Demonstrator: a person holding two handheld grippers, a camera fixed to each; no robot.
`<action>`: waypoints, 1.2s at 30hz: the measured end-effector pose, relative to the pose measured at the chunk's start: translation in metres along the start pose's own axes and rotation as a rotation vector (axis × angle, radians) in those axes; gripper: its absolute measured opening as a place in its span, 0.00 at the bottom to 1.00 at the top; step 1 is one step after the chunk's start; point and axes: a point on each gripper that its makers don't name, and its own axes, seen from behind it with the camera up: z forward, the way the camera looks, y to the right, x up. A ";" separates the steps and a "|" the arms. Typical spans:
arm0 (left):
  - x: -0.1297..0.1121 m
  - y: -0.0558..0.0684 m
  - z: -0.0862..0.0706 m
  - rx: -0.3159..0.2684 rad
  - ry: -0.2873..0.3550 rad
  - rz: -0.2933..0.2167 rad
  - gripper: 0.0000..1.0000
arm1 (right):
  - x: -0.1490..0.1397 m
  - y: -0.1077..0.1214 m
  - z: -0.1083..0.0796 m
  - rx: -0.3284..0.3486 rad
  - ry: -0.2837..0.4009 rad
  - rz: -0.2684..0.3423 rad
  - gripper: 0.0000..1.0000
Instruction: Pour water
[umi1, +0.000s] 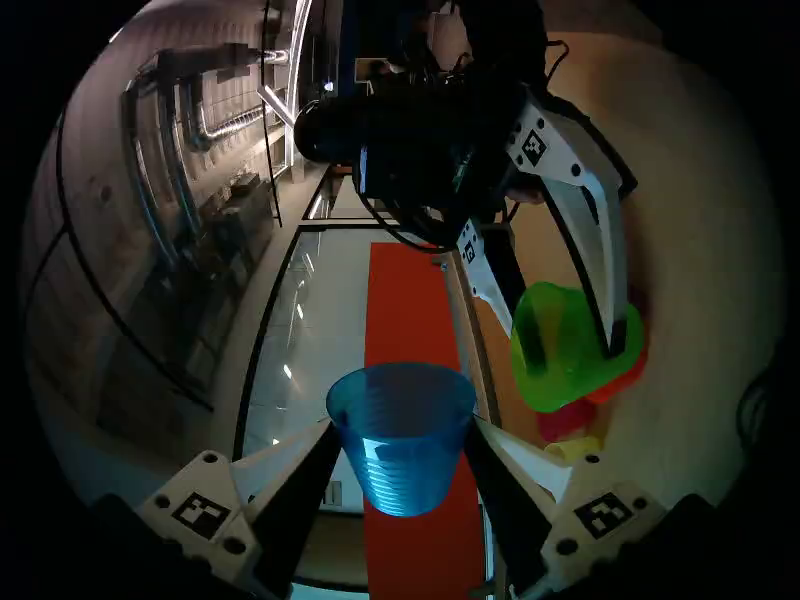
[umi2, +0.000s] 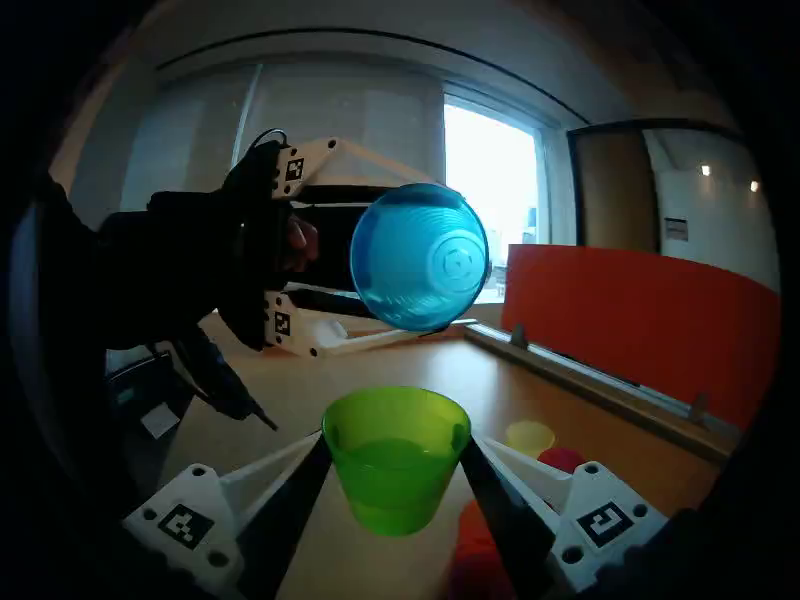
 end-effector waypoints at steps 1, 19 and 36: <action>-0.001 0.000 0.000 0.000 -0.003 -0.010 0.82 | 0.001 0.000 0.000 0.000 0.001 -0.001 0.90; -0.010 0.000 0.001 0.026 -0.021 -0.170 0.82 | 0.004 0.000 -0.003 -0.006 0.009 -0.005 0.90; -0.022 0.003 -0.002 0.036 -0.031 -0.371 0.82 | 0.010 -0.002 -0.004 -0.006 0.017 -0.012 0.90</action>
